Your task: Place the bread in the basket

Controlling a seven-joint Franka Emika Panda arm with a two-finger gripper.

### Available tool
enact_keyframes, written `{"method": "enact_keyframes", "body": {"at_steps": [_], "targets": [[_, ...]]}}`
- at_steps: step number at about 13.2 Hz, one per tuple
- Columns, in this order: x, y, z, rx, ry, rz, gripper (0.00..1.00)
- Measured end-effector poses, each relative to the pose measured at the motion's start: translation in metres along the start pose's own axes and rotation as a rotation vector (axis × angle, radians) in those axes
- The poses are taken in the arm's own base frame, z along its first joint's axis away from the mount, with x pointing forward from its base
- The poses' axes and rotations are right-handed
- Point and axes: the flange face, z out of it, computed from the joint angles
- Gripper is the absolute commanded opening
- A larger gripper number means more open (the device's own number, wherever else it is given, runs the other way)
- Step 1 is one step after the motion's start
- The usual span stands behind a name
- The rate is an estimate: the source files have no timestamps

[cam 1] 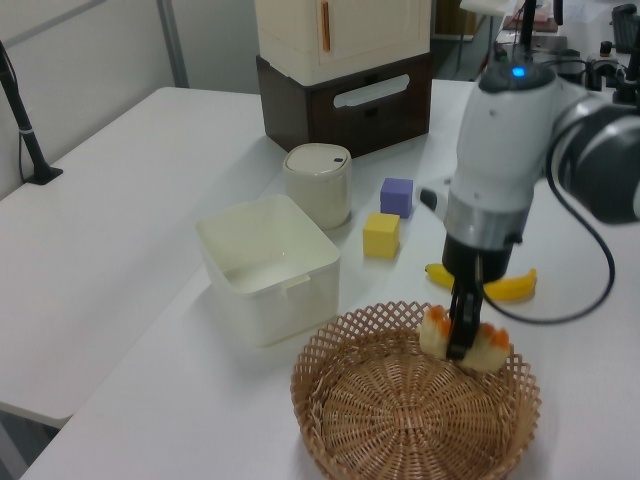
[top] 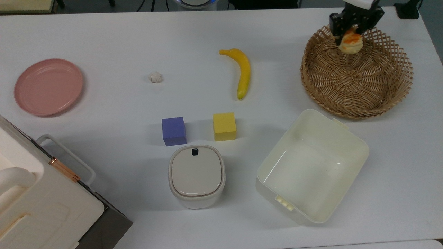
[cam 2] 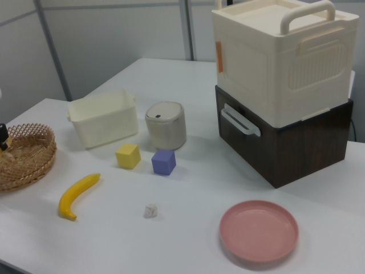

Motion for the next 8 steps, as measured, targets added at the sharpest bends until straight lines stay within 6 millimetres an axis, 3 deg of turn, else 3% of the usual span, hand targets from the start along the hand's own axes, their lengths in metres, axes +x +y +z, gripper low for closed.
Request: {"method": "enact_keyframes", "body": {"at_steps": [1,3,8], "targets": [[0.001,-0.009,0.007,0.019,0.023,-0.010,0.78],[0.006,-0.011,0.013,0.030,0.046,-0.010,1.00],[0.018,-0.003,0.005,0.033,0.068,0.005,1.00]]}}
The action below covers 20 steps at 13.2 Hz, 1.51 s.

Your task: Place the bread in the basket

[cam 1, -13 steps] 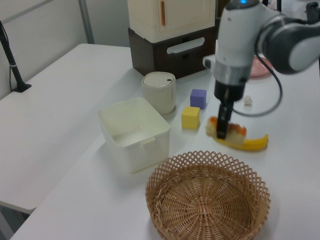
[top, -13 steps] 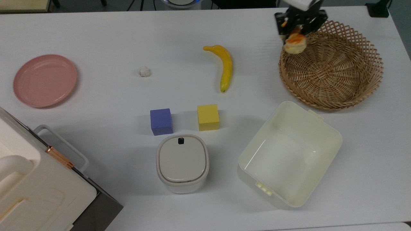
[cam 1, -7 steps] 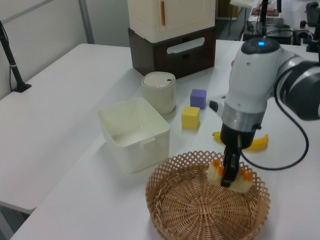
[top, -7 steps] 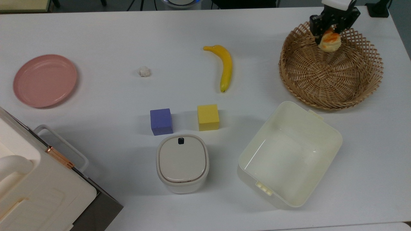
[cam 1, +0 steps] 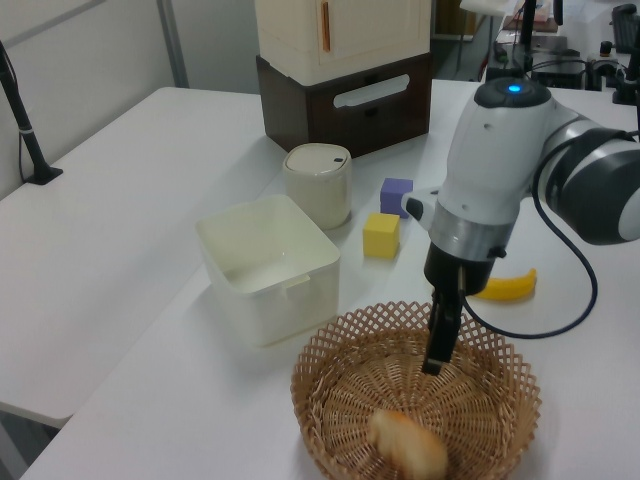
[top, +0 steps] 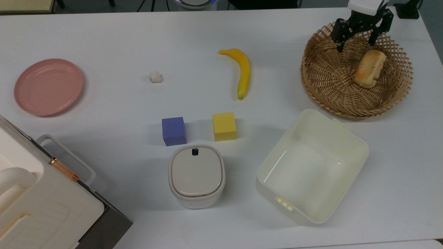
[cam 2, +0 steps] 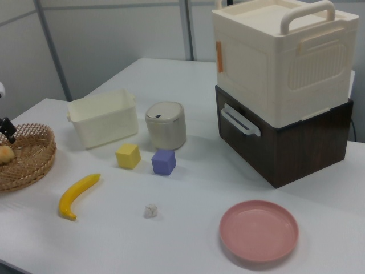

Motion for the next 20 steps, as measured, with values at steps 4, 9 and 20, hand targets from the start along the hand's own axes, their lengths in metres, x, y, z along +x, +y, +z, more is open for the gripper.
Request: {"method": "enact_keyframes", "body": {"at_steps": [4,9,20], "targets": [[0.045,0.066,-0.025,-0.032,0.015,-0.037,1.00],[0.096,0.243,-0.089,-0.115,-0.059,0.007,1.00],[0.040,0.498,-0.201,-0.158,-0.204,0.234,1.00]]}}
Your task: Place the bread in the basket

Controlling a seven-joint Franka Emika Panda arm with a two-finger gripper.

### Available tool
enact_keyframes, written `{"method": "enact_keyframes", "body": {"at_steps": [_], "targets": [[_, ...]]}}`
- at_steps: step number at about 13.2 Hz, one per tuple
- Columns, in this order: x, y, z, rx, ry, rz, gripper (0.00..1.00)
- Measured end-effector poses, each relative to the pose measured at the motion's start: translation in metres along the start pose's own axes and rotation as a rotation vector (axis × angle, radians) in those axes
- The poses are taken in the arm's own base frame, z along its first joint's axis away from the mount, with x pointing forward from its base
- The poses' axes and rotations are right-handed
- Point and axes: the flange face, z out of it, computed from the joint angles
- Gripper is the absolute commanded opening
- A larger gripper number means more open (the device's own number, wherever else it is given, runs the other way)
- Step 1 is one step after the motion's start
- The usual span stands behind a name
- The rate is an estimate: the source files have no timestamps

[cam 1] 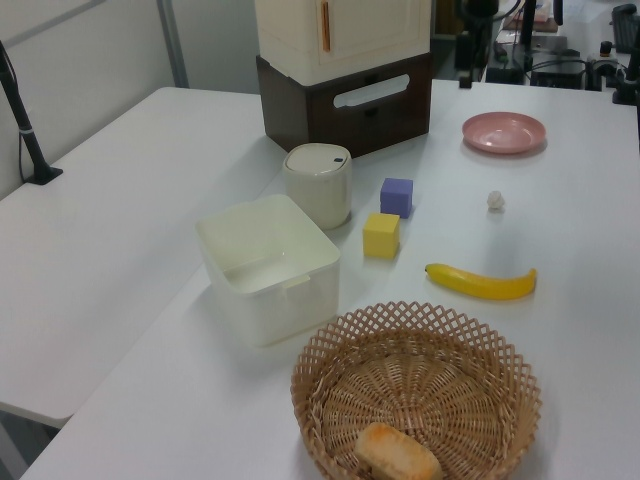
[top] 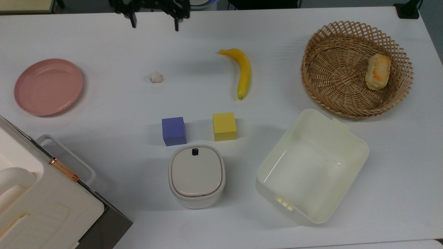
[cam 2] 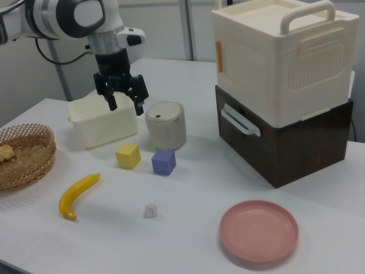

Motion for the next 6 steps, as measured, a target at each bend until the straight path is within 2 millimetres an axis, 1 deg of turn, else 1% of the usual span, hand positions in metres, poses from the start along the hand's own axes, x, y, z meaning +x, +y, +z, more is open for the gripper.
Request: {"method": "enact_keyframes", "body": {"at_steps": [1,2,6], "targets": [[-0.0037,0.0072,-0.0054,0.011,0.007,0.015,1.00],[-0.0059,0.0100,-0.0092,0.025,0.014,0.023,1.00],[-0.0059,0.0012,-0.0089,0.033,0.013,0.009,1.00]]}}
